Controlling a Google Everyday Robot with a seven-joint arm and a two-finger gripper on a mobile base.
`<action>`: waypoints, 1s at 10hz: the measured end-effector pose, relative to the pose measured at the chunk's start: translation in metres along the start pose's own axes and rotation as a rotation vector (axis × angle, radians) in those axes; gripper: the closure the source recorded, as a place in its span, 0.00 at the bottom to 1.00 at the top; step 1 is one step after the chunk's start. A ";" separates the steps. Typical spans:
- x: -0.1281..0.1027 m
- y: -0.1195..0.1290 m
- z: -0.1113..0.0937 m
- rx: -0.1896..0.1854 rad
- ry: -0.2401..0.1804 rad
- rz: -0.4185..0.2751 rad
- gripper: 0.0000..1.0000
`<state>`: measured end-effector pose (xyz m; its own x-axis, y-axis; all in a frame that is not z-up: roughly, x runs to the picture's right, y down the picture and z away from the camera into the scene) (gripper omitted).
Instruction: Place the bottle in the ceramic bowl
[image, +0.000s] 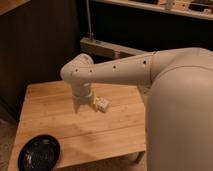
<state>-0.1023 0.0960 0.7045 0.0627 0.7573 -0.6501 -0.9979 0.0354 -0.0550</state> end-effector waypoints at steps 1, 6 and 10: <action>0.000 0.000 0.000 0.000 0.000 0.000 0.35; 0.000 0.000 0.000 0.000 0.000 0.000 0.35; -0.018 -0.004 -0.001 -0.021 -0.039 -0.014 0.35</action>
<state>-0.0991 0.0813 0.7154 0.0759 0.7815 -0.6192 -0.9962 0.0329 -0.0806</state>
